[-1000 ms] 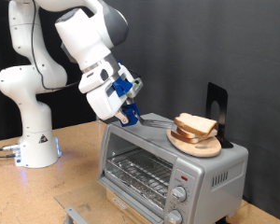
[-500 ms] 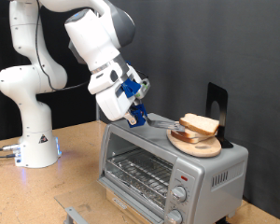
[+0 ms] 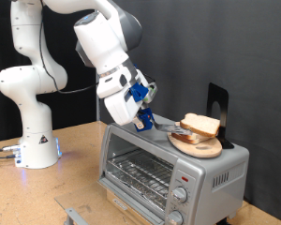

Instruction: Make a piece of toast with the oven

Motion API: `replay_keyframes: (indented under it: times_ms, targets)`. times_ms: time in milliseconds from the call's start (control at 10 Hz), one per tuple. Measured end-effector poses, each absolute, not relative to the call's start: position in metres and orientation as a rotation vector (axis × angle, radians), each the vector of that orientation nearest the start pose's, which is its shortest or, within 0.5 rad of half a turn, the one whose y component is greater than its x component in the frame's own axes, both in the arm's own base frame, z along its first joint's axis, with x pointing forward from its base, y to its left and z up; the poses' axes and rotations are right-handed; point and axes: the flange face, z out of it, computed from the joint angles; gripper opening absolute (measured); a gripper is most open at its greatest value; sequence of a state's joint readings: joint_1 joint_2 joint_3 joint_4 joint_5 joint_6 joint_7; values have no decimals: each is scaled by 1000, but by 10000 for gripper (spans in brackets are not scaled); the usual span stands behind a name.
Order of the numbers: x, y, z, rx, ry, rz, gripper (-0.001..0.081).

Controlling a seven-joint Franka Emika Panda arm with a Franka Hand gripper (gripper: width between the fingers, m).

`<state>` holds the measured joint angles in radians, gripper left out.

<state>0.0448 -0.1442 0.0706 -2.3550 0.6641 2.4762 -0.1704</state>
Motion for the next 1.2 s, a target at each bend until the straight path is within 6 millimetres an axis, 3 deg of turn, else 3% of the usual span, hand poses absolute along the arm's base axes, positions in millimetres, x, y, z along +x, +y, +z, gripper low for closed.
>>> replay_keyframes:
  times_ms: [700, 1200]
  targets:
    - [503, 104, 416, -2670, 109, -340, 490]
    - [513, 115, 416, -2661, 193, -485, 490]
